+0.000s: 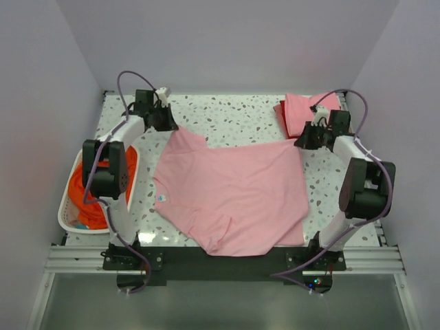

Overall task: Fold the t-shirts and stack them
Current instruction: Flatten the tshirt out

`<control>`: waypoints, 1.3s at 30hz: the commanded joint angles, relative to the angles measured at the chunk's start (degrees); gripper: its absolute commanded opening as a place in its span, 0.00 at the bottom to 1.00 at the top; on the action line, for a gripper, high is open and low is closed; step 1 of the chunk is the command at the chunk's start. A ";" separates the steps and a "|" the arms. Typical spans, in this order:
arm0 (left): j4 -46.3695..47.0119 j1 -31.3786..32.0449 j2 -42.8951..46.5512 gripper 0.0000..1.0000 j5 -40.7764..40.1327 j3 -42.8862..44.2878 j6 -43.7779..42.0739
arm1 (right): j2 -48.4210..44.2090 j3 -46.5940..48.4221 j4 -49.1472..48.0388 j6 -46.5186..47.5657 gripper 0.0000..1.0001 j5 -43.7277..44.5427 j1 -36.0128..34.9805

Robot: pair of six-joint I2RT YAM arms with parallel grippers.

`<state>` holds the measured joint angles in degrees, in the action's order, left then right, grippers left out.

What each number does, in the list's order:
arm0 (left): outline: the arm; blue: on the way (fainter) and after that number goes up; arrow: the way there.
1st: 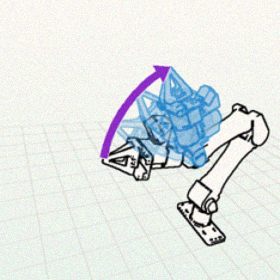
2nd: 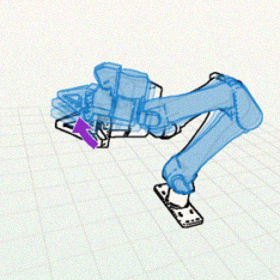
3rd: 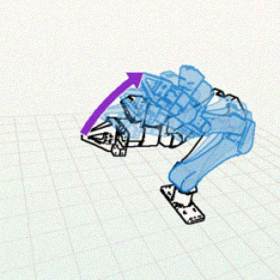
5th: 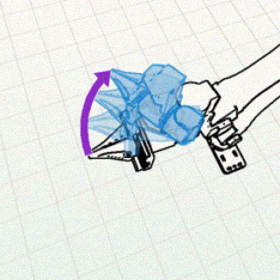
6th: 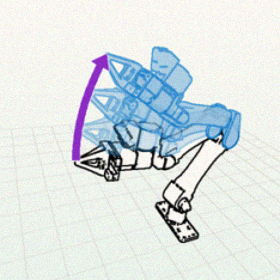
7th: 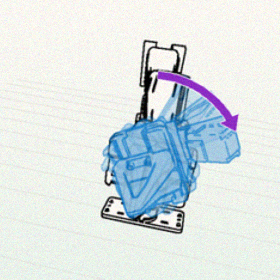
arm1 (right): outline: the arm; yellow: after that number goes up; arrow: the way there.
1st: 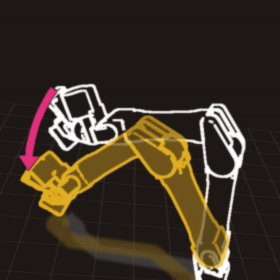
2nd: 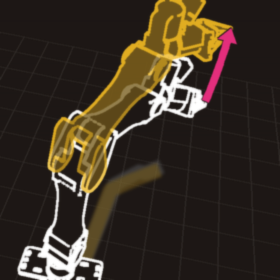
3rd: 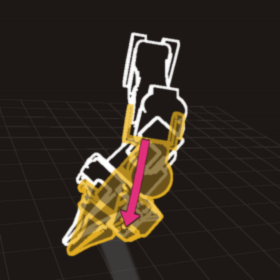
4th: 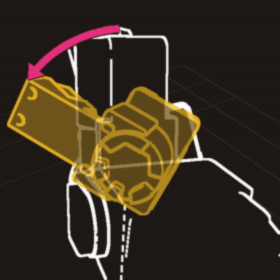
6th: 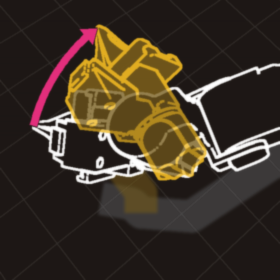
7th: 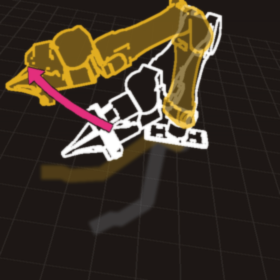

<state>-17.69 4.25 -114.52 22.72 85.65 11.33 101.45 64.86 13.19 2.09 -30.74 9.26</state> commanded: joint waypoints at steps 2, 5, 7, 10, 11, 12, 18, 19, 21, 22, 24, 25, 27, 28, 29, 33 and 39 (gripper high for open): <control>3.01 -0.12 7.98 0.00 0.83 -1.62 -0.43 | -10.20 0.26 1.57 5.90 0.00 -0.82 -0.38; 4.07 -0.12 11.67 0.00 1.01 -2.85 -0.35 | -14.07 3.33 4.28 8.37 0.00 -1.07 -0.38; 5.29 -0.12 14.31 0.00 1.27 -4.08 0.00 | -15.75 5.18 5.52 9.86 0.00 -1.25 -0.47; 5.83 -0.21 20.20 0.00 0.84 -4.52 0.62 | -19.26 9.22 7.98 11.18 0.00 -2.04 -0.47; 5.57 -0.21 23.17 0.00 0.57 -4.35 0.71 | -19.97 11.49 9.21 11.36 0.00 -2.39 -0.38; 5.30 -0.21 24.77 0.00 -0.13 -4.00 0.80 | -21.80 12.73 9.74 11.71 0.00 -2.83 -0.38; 2.93 -0.12 37.25 0.00 -4.43 2.67 1.50 | -27.44 24.86 14.93 13.56 0.00 -4.06 -0.38; 2.93 -0.12 40.13 0.00 -5.05 4.95 2.37 | -29.01 26.70 15.63 13.73 0.00 -4.32 -0.47; 3.01 -0.12 42.96 0.00 -6.90 7.42 3.60 | -30.43 31.54 16.95 13.65 0.00 -4.41 -0.47; 3.36 -0.12 45.59 0.00 -7.07 9.60 4.22 | -32.17 33.30 17.30 13.65 0.00 -4.24 -0.38; 4.68 -0.12 48.24 0.00 -7.25 11.73 5.19 | -33.76 38.57 18.27 13.65 0.00 -3.71 -0.47; 5.21 -0.12 50.60 0.00 -7.43 13.65 6.41 | -34.82 40.59 18.80 13.47 0.00 -2.67 -0.38; 5.83 -0.12 52.46 0.00 -7.52 17.68 7.90 | -35.27 47.53 20.99 13.29 0.00 -1.69 -0.38; 5.57 -0.12 53.51 0.00 -7.60 19.45 8.35 | -35.53 52.16 22.56 13.21 0.00 -0.65 -0.38; 5.30 -0.12 53.87 0.00 -7.69 21.12 8.79 | -35.79 54.38 23.19 12.60 0.00 -0.03 -0.38; 2.93 -0.12 55.45 0.00 -9.09 28.51 9.94 | -36.41 62.39 25.56 9.87 0.00 1.39 -0.38; 2.23 -0.03 58.71 0.00 -11.03 28.79 9.32 | -38.87 65.30 25.66 7.85 0.00 3.23 -0.47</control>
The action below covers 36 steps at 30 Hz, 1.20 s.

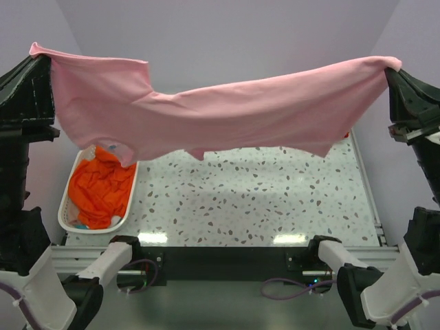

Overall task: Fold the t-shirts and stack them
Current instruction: Flatten the tshirt out

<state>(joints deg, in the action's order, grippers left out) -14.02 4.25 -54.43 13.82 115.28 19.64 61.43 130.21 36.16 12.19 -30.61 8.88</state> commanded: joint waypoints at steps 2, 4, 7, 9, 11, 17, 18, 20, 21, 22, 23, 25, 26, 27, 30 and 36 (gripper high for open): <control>-1.80 -0.03 -0.85 0.00 -2.92 -1.11 0.67 | 0.97 -0.40 2.86 -1.90 0.00 3.71 -0.01; -2.24 0.05 -0.67 0.00 -3.63 -2.34 -0.39 | 0.80 -3.10 2.78 -1.38 0.00 4.15 -0.09; -2.07 0.58 -0.32 0.00 -4.51 -6.64 -1.71 | -1.21 -12.65 -0.37 -1.11 0.00 3.89 -0.10; -0.57 0.67 -0.06 0.00 -4.77 -12.67 -2.06 | -2.54 -18.91 -2.49 -0.94 0.00 3.45 -0.01; 0.57 0.67 0.21 0.00 -4.42 -17.44 -2.32 | -4.29 -28.89 -5.90 -0.94 0.00 2.32 -0.01; 15.73 0.67 -1.02 0.00 -0.57 -43.09 0.13 | -7.20 -58.28 -18.47 -1.98 0.00 -2.34 -0.01; 17.69 0.67 -1.98 0.00 -0.55 -49.04 0.66 | -6.85 -61.19 -20.41 -2.34 0.00 -2.70 -0.09; 22.00 0.58 -6.10 0.00 1.36 -54.44 0.75 | -5.36 -69.19 -27.17 -2.43 0.00 -3.92 -0.09; 26.63 0.58 -10.39 0.00 1.55 -58.38 -0.12 | -3.01 -71.57 -30.07 -2.43 0.00 -4.45 -0.01; 28.68 0.58 -13.04 0.00 1.90 -59.81 -0.39 | -1.24 -76.20 -37.49 -1.82 0.00 -4.89 -0.01; 31.05 0.58 -15.85 0.00 4.34 -60.87 -0.48 | 0.60 -78.34 -41.48 -1.47 0.00 -5.16 -0.01; 35.72 0.49 -25.60 0.00 5.51 -61.50 -1.44 | 8.77 -80.98 -50.18 -1.55 0.00 -5.25 -0.01; 37.38 0.41 -28.77 0.00 7.43 -60.02 -1.71 | 11.75 -80.73 -51.79 -1.55 0.00 -5.60 -0.09; 37.49 0.41 -34.37 0.00 7.36 -59.04 -1.97 | 18.05 -80.30 -53.20 -2.07 0.00 -5.86 -0.01; 38.89 0.32 -41.51 0.00 5.78 -56.05 -2.41 | 25.21 -77.31 -56.72 -3.04 0.00 -6.48 -0.18; 36.79 -0.38 -47.33 0.00 2.26 -50.52 -3.20 | 34.19 -70.37 -56.29 -2.69 0.00 -2.09 -0.45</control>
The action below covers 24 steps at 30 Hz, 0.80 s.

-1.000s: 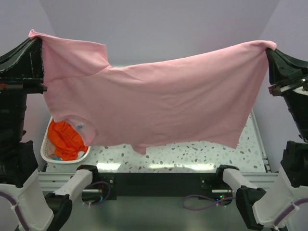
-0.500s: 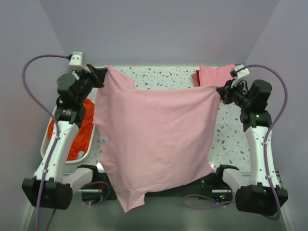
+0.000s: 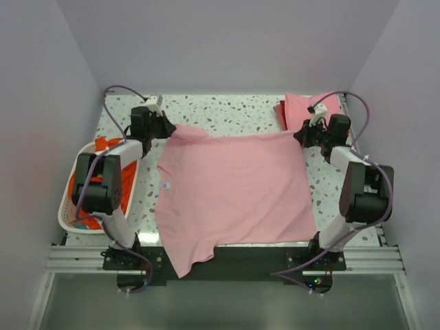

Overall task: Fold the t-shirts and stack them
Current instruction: Flatten the tshirt out, then fold the tshirt

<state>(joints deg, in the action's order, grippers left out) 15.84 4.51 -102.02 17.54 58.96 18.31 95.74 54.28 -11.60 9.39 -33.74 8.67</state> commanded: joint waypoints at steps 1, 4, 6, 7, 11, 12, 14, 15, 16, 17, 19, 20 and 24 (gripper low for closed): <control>6.93 -0.91 0.07 0.00 -1.20 6.16 -2.04 | 0.58 6.27 -8.88 -0.33 0.00 1.21 -0.23; 5.88 -1.09 -0.20 0.00 -0.14 7.66 -3.45 | 0.76 6.54 -9.58 -1.12 0.00 0.95 -0.14; 5.44 -1.17 0.67 0.00 1.61 7.66 -4.50 | 0.06 6.45 -9.76 -1.04 0.00 0.69 -0.14; 5.35 -1.17 1.11 0.00 2.40 7.49 -4.85 | -0.47 6.02 -9.68 -0.86 0.00 0.60 -0.23; 4.47 -1.17 3.84 0.00 6.44 5.21 -5.82 | -2.40 4.08 -8.10 0.80 0.00 -0.45 -0.14; 4.38 -1.17 5.06 0.00 7.24 3.81 -5.91 | -3.27 3.64 -7.83 1.16 0.00 -0.54 -0.14; 3.86 -1.17 6.12 0.00 8.56 1.79 -6.09 | -4.07 1.71 -7.57 2.21 0.00 -0.63 -0.14; 3.77 -1.17 7.61 0.00 8.74 1.08 -6.00 | -4.94 1.01 -7.39 2.56 0.00 -0.72 -0.05; 3.85 -1.17 8.41 0.00 8.83 0.37 -6.00 | -5.39 -0.13 -7.22 3.00 0.00 -0.89 0.12; 3.68 -1.17 9.20 0.00 9.09 -0.68 -5.91 | -5.74 -0.84 -7.13 3.35 0.00 -1.07 0.21; 2.80 -1.17 11.39 0.00 9.09 -1.30 -5.74 | -6.70 -2.42 -7.30 3.88 0.00 -1.07 0.21; 1.41 -1.17 12.10 0.00 9.09 -1.82 -5.82 | -7.06 -2.95 -7.21 4.06 0.00 -0.98 0.38; -1.15 -1.17 16.48 0.00 9.18 -4.02 -6.87 | -8.21 -4.53 -7.56 4.41 0.00 -0.63 0.65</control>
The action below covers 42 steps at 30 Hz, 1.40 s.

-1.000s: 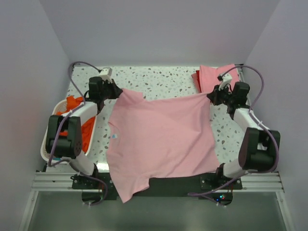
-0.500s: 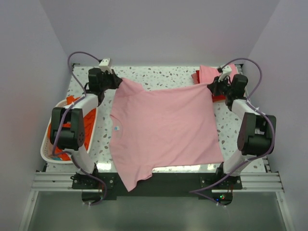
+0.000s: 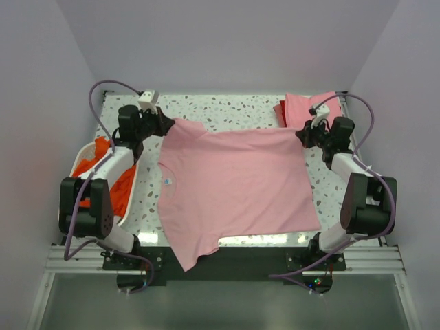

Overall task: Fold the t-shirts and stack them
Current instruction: Fold the tshirt

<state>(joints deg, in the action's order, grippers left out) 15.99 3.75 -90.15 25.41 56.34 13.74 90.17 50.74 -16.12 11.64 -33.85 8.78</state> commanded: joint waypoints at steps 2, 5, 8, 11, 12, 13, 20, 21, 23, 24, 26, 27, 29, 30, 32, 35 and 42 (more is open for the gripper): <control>-2.71 -0.41 5.86 0.00 1.22 -2.80 -2.57 | -2.98 -1.52 -3.65 2.25 0.00 -0.26 0.72; -4.20 -0.32 7.88 0.00 2.01 -4.38 -2.75 | -2.37 -1.43 -3.83 2.07 0.00 -0.26 0.80; -4.74 -0.32 9.81 0.00 2.19 -6.05 -2.84 | -1.93 -1.70 -4.36 2.07 0.00 -0.61 0.72; -5.17 -0.32 10.08 0.00 2.36 -6.50 -2.93 | -1.58 -1.96 -4.80 2.16 0.00 -0.70 0.89; -5.26 -0.32 9.65 0.00 2.54 -6.42 -3.01 | -1.49 -2.05 -4.97 2.07 0.00 -0.87 0.81; -5.35 -0.32 9.38 0.00 2.71 -6.33 -3.01 | -1.58 -2.14 -5.06 2.07 0.00 -1.13 0.98; -7.46 -0.32 10.08 0.00 3.24 -6.67 -3.72 | -2.11 -2.67 -6.21 1.72 0.00 -1.57 2.12; -7.64 -0.32 10.69 0.00 3.33 -6.85 -3.63 | -1.93 -2.66 -6.12 1.72 0.00 -1.75 2.30; -8.43 -0.23 11.83 0.00 3.59 -7.46 -3.63 | -1.75 -3.01 -6.38 1.81 0.00 -1.93 2.74; -8.69 -0.06 12.19 0.00 3.60 -7.73 -3.63 | -1.75 -3.36 -6.47 1.90 0.00 -2.01 2.74; -9.57 0.12 13.07 0.00 3.42 -8.43 -3.63 | -1.40 -3.63 -6.73 2.07 0.00 -2.10 2.83; -10.01 0.21 14.03 0.00 3.42 -8.52 -3.46 | -1.31 -3.81 -6.82 2.07 0.00 -2.19 2.91; -10.97 0.47 15.00 0.00 3.24 -9.14 -3.45 | -1.05 -3.81 -6.99 2.07 0.00 -2.28 3.00; -11.24 0.64 15.35 0.00 2.98 -9.31 -3.45 | -0.96 -3.81 -7.00 1.99 0.00 -2.45 3.00; -12.47 0.82 16.31 0.00 2.63 -9.93 -3.72 | -0.87 -3.90 -6.91 2.16 0.00 -2.72 3.00; -13.35 1.26 17.98 0.00 2.36 -10.98 -3.89 | -1.05 -4.16 -6.56 2.60 0.00 -2.98 3.18; -15.02 2.75 20.19 0.00 1.84 -12.74 -4.16 | -1.67 -5.65 -5.94 4.70 0.00 -3.42 3.79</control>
<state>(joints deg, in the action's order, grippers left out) 1.34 5.63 -71.92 27.64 44.62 10.85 89.78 45.98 -18.68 13.61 -35.77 12.01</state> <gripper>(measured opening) 0.021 0.014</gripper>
